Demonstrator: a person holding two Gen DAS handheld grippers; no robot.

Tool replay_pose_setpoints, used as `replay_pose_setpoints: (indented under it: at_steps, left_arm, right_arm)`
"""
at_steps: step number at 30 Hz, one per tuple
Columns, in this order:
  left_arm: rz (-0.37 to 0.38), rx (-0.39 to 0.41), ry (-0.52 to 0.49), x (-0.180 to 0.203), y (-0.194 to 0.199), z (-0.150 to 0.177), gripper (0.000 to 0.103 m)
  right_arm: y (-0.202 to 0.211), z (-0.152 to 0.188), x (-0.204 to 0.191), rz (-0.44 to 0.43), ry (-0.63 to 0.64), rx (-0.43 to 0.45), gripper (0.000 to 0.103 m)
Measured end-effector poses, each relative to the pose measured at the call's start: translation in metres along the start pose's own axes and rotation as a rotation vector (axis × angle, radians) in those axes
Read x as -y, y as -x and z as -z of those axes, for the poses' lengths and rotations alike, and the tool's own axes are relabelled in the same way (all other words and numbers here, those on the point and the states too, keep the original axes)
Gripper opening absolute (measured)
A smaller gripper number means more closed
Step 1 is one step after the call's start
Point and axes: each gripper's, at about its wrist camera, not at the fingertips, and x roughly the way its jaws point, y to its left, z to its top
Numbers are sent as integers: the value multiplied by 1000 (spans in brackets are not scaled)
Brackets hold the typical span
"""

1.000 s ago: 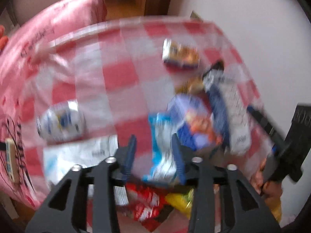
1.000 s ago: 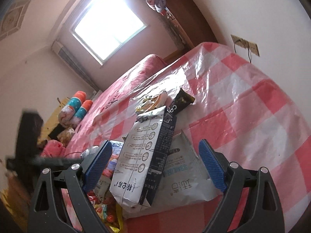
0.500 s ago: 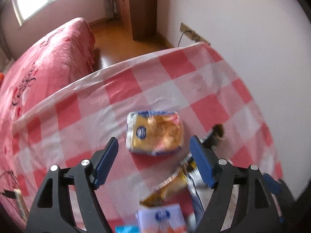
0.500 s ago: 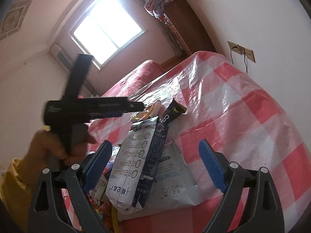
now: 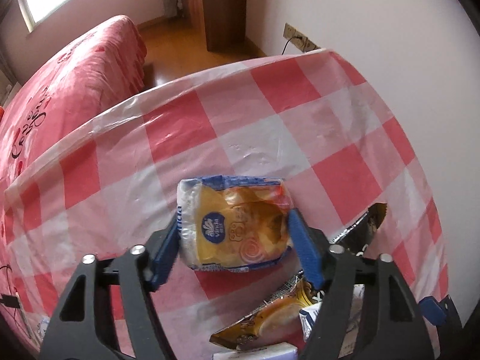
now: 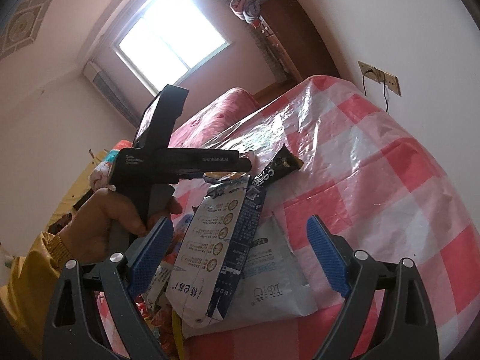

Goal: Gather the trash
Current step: 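Grasp the yellow snack bag with the left tool while the right tool grasps the white paper bag, then lift the snack bag with the left tool while the right tool lifts the paper bag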

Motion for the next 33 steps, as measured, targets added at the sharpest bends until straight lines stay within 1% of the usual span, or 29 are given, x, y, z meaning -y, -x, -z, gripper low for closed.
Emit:
replay_pose_setpoints:
  at_steps: [2,4,6,9,11,15,18,21,23,25,28,31,33]
  left_arm:
    - [7,12,14,-1,3,5,61]
    - [20,28,34,-2,7,9,50]
    - [32,41,60,-6,10,13,44]
    - [59,46,105,-15,15,23,40]
    - [59,55,108,-16,19,32,37]
    - [60,67,147,-25,32,49,28]
    - [42,82,180,-37,48,66,26]
    - [41,105,217,-49,65,83,25]
    - [42,121,244,-57,78,96,25]
    - [40,132,269,-62,89,111,25]
    - [41,144,303,-71,105,136,25]
    - [45,155,333,-74,119,160,25]
    - [52,160,350,-75,126,174,25]
  right_arm:
    - [-3,1,-2,4,15,-8,90]
    - [-5,2,-5,4,32,-18,90]
    - [-9,3,-7,2,45,-28,90]
    - [-12,4,-9,9,66,-37,90]
    - [-14,5,-12,10,76,-41,90]
    - [-15,7,-17,20,110,-39,90]
    - [-18,8,-22,9,132,-47,90]
    - [-21,8,-29,14,162,-47,89]
    - [-22,8,-33,14,176,-44,84]
    - [-25,9,-37,15,201,-51,83]
    - [-32,10,-41,14,219,-74,74]
    - [-43,12,-42,33,236,-108,70]
    - [-46,13,-42,51,242,-118,70]
